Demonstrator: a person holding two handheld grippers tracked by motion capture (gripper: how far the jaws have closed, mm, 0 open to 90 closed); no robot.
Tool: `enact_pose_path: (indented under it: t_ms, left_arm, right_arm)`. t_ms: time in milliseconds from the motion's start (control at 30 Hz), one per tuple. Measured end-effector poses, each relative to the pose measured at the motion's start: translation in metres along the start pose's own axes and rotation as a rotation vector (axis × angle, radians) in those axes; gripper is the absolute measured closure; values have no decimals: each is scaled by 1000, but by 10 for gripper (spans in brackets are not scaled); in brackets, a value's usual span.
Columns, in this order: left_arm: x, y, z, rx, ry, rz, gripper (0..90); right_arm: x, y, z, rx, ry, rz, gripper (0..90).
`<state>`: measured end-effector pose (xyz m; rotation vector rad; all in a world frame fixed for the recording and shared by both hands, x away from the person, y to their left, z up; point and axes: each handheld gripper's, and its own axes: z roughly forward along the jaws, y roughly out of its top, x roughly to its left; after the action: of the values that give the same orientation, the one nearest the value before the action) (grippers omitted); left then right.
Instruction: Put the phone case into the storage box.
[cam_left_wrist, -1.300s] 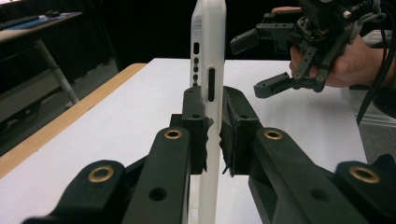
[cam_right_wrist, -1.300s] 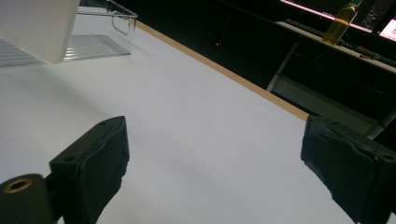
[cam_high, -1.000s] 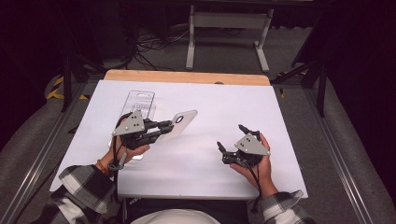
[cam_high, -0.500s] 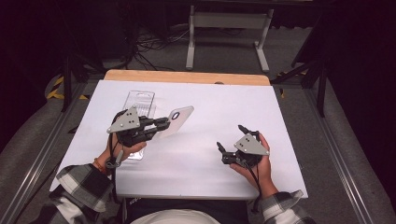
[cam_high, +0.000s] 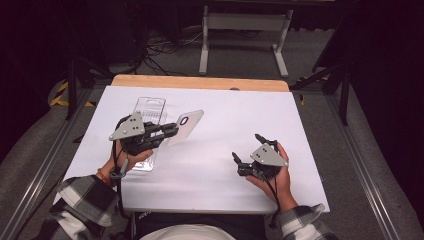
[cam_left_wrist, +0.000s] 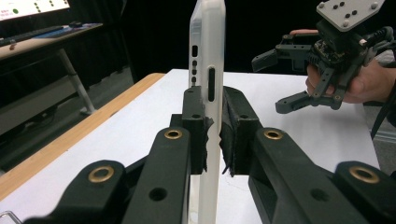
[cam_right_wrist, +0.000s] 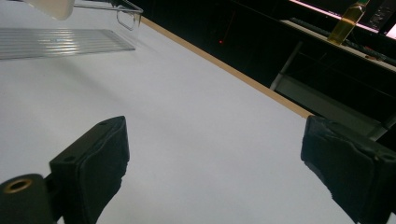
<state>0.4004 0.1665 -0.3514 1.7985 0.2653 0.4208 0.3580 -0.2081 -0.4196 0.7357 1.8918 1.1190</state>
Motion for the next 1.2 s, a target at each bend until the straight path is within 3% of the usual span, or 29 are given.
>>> enact_pose_path:
  t_ms: [500, 1200]
  left_arm:
    - [3, 3, -5, 1, 13, 14, 811]
    - [10, 2, -13, -20, 36, -13, 812]
  right_arm:
    - [0, 0, 0, 2, 4, -3, 82]
    - [1, -1, 2, 8, 9, 3, 83]
